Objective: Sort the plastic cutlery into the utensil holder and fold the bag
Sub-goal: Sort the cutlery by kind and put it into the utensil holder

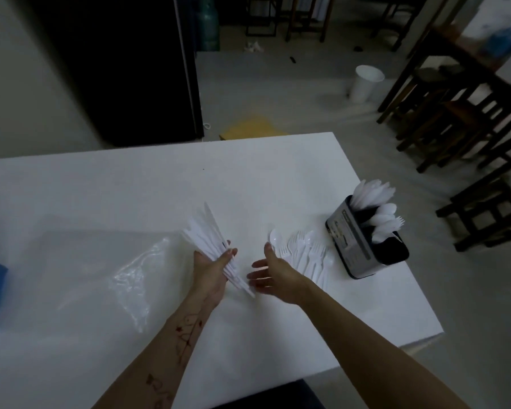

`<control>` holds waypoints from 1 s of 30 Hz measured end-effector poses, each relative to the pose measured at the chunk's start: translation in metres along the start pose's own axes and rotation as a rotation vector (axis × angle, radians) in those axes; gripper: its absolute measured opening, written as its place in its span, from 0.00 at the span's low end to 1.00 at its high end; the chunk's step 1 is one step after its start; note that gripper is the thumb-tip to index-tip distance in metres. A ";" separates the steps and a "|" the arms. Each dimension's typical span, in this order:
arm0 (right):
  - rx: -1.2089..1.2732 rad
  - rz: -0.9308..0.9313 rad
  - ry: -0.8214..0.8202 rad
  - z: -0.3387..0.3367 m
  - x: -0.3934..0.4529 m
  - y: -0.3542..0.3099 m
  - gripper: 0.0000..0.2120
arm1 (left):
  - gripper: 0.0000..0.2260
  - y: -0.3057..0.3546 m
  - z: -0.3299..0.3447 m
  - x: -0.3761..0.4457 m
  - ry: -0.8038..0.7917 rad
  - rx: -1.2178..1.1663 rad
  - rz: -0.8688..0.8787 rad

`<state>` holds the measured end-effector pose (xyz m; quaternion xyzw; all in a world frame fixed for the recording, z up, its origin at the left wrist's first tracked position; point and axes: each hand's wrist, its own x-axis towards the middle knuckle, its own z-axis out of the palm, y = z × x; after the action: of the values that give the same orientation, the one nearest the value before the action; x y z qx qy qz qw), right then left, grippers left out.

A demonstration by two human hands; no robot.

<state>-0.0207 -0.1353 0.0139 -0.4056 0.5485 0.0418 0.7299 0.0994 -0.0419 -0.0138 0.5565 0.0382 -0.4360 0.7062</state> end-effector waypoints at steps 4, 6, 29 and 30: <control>0.437 0.055 -0.036 0.011 -0.011 -0.010 0.40 | 0.23 -0.005 0.033 -0.007 0.016 0.007 0.073; 0.545 0.029 -0.003 0.007 -0.011 -0.019 0.40 | 0.22 -0.009 0.049 -0.012 0.001 0.021 0.099; -0.307 -0.866 0.185 -0.247 -0.021 -0.204 0.22 | 0.23 -0.016 0.310 0.036 -0.621 0.655 0.301; -0.320 -0.865 0.185 -0.253 -0.016 -0.207 0.22 | 0.23 -0.019 0.314 0.041 -0.620 0.657 0.297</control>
<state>-0.1164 -0.4284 0.1231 -0.7063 0.3787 -0.2185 0.5567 -0.0233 -0.3226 0.0690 0.5935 -0.3940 -0.4650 0.5257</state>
